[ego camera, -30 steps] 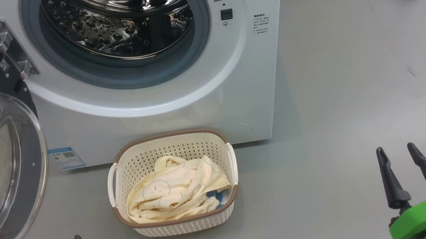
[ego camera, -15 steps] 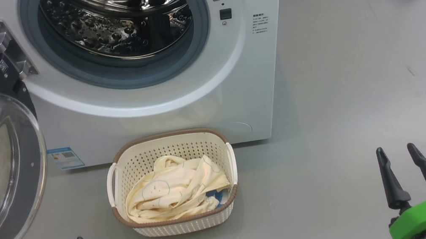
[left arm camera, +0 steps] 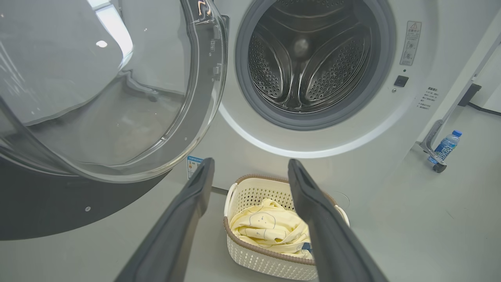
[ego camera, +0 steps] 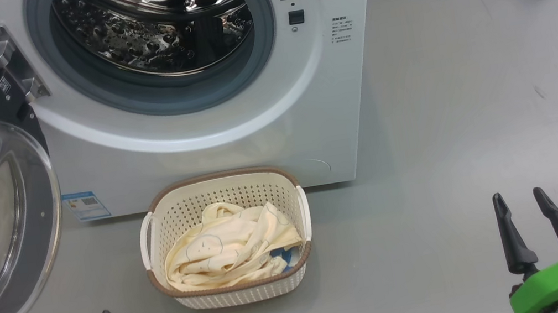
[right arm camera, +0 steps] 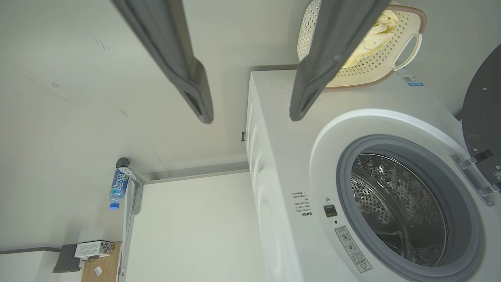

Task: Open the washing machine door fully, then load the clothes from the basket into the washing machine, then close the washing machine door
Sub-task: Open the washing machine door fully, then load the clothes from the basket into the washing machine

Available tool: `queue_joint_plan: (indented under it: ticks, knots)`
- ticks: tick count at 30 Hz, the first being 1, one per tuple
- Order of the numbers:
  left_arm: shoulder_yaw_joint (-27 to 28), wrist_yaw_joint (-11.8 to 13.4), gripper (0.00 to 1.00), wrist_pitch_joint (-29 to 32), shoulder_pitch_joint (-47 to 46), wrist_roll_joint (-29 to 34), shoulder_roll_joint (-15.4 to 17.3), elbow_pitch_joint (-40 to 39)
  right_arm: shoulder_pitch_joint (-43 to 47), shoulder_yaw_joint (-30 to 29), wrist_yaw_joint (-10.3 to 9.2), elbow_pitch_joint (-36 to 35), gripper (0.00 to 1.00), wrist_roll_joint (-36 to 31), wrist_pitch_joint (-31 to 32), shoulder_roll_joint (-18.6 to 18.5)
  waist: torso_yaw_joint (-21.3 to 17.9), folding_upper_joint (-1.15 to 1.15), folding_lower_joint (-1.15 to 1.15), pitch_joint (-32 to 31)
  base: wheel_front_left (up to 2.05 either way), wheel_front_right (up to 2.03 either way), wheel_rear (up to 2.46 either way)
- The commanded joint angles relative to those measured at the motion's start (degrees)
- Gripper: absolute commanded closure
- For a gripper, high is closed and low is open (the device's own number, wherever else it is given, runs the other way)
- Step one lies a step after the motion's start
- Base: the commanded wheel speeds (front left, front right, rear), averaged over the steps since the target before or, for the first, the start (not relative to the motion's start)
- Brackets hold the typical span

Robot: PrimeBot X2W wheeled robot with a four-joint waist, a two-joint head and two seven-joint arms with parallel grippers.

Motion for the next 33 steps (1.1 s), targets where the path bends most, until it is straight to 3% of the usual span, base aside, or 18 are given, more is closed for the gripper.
queue_joint_plan:
  ticks: [1,33]
  knots:
    - [1.6,0.0,0.0,-0.4,-1.3,-0.1,0.3,-1.6,-1.0,1.3,0.09,-1.9,0.0,0.2,-0.5,-0.6,0.0,0.0,0.0,0.1,0.0,0.0,0.0]
    - [2.1,0.0,0.0,-0.4,-2.5,0.1,0.5,-1.2,-1.7,1.3,0.09,-2.1,0.0,0.3,-0.5,-0.6,0.0,0.0,0.0,2.0,0.64,-0.64,0.0]
